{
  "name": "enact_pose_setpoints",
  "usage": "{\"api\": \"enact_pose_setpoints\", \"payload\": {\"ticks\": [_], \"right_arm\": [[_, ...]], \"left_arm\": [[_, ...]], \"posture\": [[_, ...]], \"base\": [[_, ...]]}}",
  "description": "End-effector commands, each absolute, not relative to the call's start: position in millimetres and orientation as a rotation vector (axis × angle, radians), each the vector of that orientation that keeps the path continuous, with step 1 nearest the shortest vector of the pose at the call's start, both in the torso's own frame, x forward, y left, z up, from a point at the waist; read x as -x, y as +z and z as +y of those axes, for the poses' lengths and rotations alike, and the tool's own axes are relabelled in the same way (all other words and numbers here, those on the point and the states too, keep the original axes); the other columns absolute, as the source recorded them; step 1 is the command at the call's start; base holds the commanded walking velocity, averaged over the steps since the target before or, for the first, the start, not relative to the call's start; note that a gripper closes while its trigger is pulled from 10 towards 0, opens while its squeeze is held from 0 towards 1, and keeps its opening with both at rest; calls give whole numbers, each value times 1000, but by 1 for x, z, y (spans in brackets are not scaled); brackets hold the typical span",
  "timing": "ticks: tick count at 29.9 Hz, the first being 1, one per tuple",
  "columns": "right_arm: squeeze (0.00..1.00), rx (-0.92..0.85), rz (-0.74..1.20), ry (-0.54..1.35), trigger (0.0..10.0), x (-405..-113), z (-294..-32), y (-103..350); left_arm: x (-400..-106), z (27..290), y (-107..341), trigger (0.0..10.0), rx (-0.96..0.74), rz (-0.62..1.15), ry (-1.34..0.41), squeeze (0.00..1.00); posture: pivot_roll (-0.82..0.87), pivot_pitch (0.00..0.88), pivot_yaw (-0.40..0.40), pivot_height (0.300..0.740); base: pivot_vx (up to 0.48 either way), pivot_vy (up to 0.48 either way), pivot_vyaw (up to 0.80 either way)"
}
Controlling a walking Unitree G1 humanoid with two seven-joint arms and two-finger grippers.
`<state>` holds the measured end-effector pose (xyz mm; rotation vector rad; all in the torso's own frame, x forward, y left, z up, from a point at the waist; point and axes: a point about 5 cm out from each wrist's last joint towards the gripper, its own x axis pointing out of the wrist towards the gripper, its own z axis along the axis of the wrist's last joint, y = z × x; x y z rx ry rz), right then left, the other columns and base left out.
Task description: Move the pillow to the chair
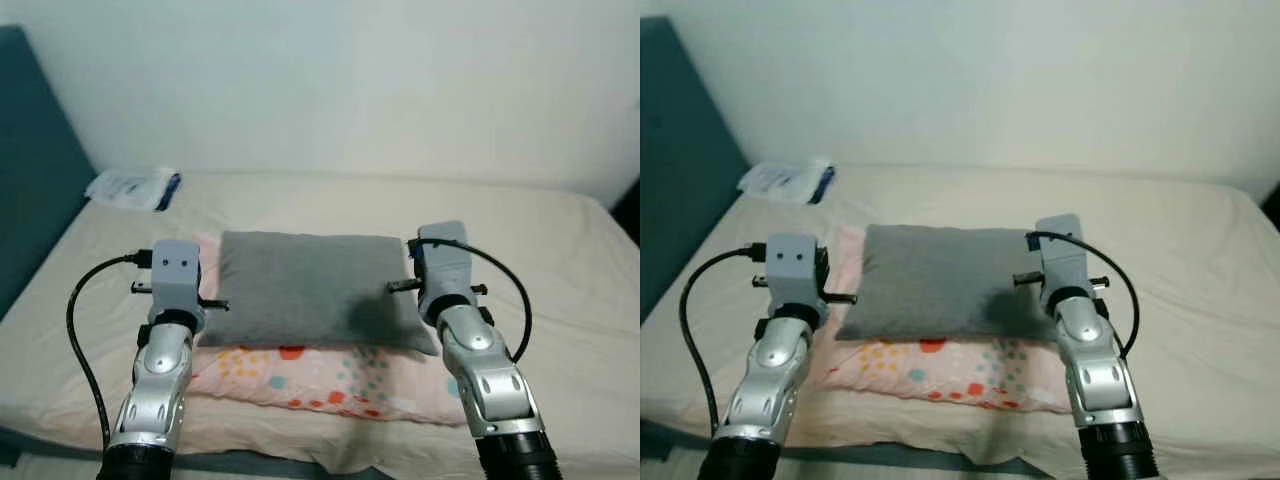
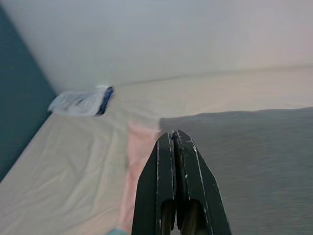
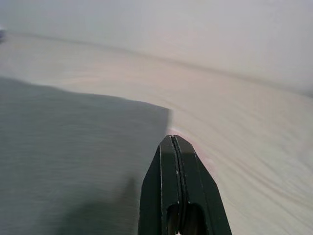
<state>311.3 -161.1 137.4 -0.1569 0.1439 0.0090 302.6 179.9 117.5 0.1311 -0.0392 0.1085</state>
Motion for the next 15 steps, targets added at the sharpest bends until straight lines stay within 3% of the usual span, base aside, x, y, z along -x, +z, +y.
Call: {"api": "enact_pose_setpoints", "payload": {"ticks": [1, 5, 6, 7, 9, 11, 12, 15], "right_arm": [[0, 125, 146, 27, 10000, -313, -157, 135], [0, 152, 141, 47, 10000, -314, -161, 133], [376, 150, 140, 48, 10000, -314, -162, 133], [420, 149, 139, 46, 10000, -315, -163, 133], [314, 159, 139, 40, 10000, -316, -164, 134], [278, 169, 139, 36, 10000, -317, -164, 134], [0, 186, 139, 32, 10000, -318, -165, 135], [0, 218, 128, 28, 10000, -319, -166, 135]], "left_arm": [[-303, 182, 111, 10000, -131, -1, 103, 0], [-309, 182, 111, 10000, -149, 9, 89, 0], [-312, 183, 112, 10000, -154, 9, 90, 0], [-314, 184, 113, 10000, -156, 8, 90, 0], [-318, 184, 115, 10000, -160, 5, 90, 0], [-318, 184, 115, 10000, -162, 5, 90, 0], [-319, 183, 115, 10000, -158, 6, 93, 0], [-320, 184, 116, 10000, -146, 2, 119, 0]], "posture": [[-16, 76, -14, 740], [-18, 78, -16, 740], [-18, 78, -15, 740], [-22, 81, -11, 740], [-23, 79, -9, 740], [-23, 79, -9, 740], [-23, 79, -8, 740], [-24, 78, -8, 740]], "base": [[0, 0, 0], [0, 0, 0], [0, 0, 0], [0, 0, 0], [0, 0, 0], [0, 0, 0], [0, 0, 0], [0, 0, 0]]}}
